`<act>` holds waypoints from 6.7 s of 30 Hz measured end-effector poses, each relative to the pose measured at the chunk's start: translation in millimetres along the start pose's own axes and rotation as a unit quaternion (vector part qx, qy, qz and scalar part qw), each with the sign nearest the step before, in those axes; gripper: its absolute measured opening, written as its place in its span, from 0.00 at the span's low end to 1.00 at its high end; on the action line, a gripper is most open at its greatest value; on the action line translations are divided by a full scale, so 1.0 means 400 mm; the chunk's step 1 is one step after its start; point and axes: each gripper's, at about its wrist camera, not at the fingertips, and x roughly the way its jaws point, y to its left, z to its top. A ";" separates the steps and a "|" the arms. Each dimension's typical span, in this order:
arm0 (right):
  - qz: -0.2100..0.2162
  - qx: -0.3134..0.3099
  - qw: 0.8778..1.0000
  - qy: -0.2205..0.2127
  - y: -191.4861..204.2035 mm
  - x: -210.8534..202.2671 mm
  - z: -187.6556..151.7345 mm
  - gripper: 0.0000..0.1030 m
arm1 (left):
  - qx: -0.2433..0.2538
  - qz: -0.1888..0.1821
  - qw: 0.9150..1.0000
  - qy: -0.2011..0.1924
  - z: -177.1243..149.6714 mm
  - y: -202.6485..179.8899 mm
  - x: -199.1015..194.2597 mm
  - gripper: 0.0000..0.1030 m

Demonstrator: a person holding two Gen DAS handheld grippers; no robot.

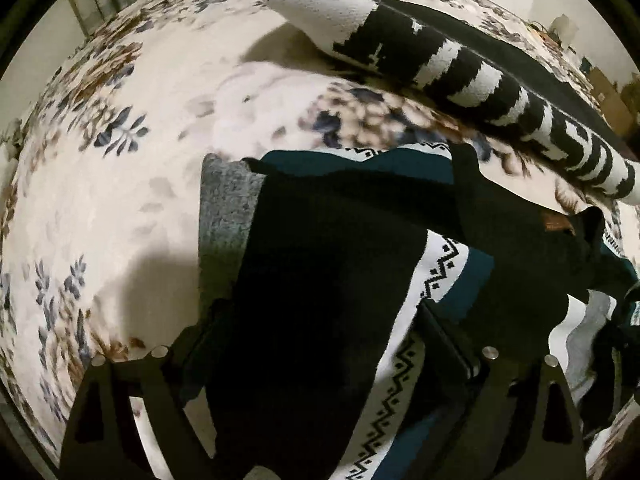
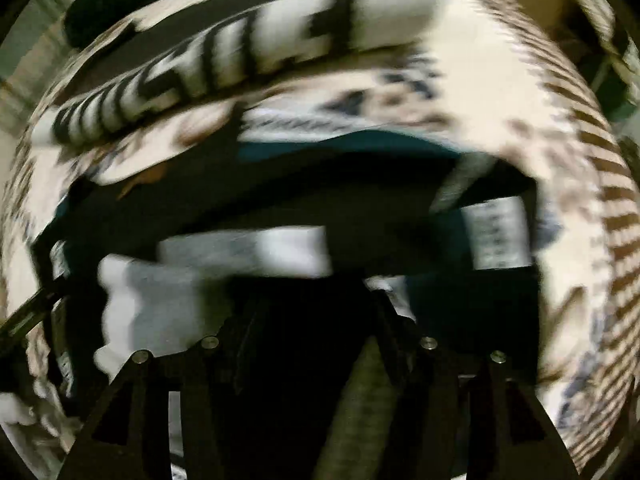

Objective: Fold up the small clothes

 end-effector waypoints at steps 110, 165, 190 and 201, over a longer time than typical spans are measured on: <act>0.123 0.187 0.948 0.226 -0.474 -0.133 -1.123 0.18 | 0.000 -0.108 0.979 0.173 -1.004 0.253 -0.178 0.18; 0.139 0.150 0.978 -0.035 -0.252 -0.186 0.042 0.89 | -0.165 -0.215 0.962 -0.034 0.068 0.252 -0.121 0.81; 0.336 0.443 0.828 -0.072 -0.242 0.057 -0.448 0.32 | -0.323 -0.205 0.922 -0.052 -0.278 0.274 -0.011 0.09; 0.293 0.403 0.865 -0.055 -0.279 -0.107 -0.502 0.10 | -0.282 -0.206 0.933 -0.087 -0.356 0.319 -0.225 0.04</act>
